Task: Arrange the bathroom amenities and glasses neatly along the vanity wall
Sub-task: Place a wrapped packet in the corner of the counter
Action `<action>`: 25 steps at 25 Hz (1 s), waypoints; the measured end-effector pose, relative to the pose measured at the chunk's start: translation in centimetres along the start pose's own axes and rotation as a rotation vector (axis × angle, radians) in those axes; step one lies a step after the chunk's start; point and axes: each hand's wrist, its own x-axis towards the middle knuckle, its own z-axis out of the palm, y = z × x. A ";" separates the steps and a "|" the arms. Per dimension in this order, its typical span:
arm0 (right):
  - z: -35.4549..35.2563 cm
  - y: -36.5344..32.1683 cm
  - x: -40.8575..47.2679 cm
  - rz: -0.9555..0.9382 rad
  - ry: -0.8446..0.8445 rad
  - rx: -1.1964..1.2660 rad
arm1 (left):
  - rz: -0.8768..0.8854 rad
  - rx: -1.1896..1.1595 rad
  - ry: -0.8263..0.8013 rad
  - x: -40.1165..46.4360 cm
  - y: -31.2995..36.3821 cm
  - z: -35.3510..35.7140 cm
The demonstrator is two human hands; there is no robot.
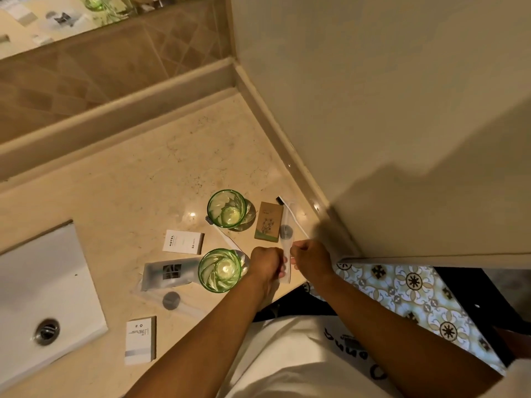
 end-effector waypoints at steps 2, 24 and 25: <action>-0.2 0.0 0.3 -0.005 -0.019 -0.005 | -0.011 -0.017 -0.019 -0.5 0.1 0.4; -3.4 -3.3 -0.7 -0.084 -0.251 0.256 | 0.233 0.028 -0.054 -2.5 2.4 -0.1; -3.6 -3.6 -0.7 -0.109 -0.251 0.285 | 0.255 0.032 -0.052 -2.5 2.9 -0.3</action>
